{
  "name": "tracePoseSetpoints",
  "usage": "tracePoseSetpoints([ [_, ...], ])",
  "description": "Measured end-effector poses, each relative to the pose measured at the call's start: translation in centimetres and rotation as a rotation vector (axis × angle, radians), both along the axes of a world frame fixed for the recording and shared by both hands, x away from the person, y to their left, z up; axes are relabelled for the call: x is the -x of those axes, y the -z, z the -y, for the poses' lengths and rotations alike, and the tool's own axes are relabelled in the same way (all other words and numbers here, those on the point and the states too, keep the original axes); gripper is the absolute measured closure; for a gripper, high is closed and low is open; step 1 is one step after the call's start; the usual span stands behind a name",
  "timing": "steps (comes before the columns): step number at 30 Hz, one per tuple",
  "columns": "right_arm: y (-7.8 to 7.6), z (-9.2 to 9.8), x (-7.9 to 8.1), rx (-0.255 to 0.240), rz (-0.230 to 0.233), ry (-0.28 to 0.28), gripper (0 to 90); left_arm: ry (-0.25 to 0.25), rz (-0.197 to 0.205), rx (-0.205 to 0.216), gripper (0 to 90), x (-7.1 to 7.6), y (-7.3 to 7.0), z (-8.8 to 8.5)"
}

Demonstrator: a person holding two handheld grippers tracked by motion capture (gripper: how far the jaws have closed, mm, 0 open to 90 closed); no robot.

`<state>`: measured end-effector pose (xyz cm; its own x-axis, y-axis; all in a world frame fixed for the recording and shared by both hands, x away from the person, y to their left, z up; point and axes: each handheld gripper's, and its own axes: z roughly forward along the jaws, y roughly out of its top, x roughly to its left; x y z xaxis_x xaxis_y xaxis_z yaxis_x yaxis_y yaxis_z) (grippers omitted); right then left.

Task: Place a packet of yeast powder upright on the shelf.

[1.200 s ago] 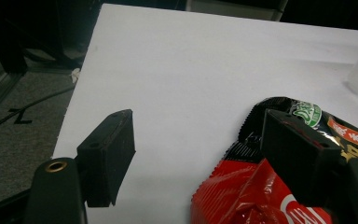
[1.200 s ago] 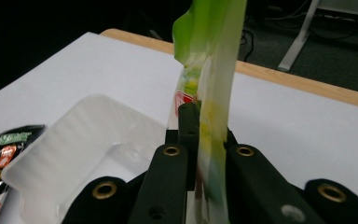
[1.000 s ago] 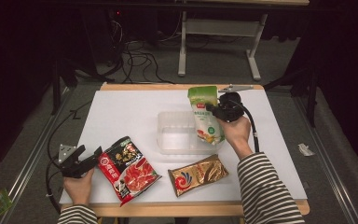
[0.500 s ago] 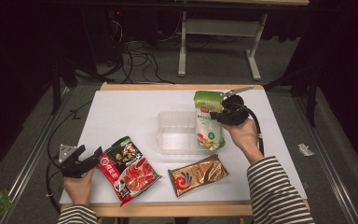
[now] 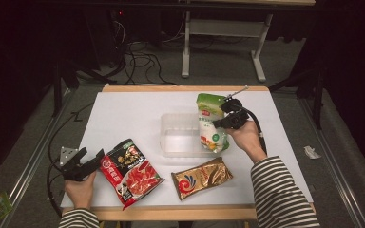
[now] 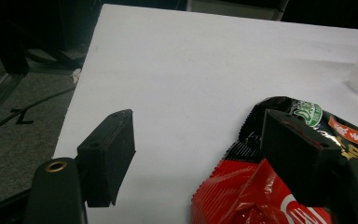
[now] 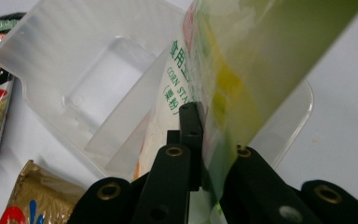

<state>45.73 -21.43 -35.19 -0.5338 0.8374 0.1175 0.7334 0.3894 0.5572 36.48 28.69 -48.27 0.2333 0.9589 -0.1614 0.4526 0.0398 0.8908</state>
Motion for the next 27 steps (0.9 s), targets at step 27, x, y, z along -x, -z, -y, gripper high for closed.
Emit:
tracePoseSetpoints([
  [27,3.1,0.8,3.3,-0.097,0.243,0.045,90.0,0.0,-0.004,-0.004,26.5,0.0,0.0,0.1],
])
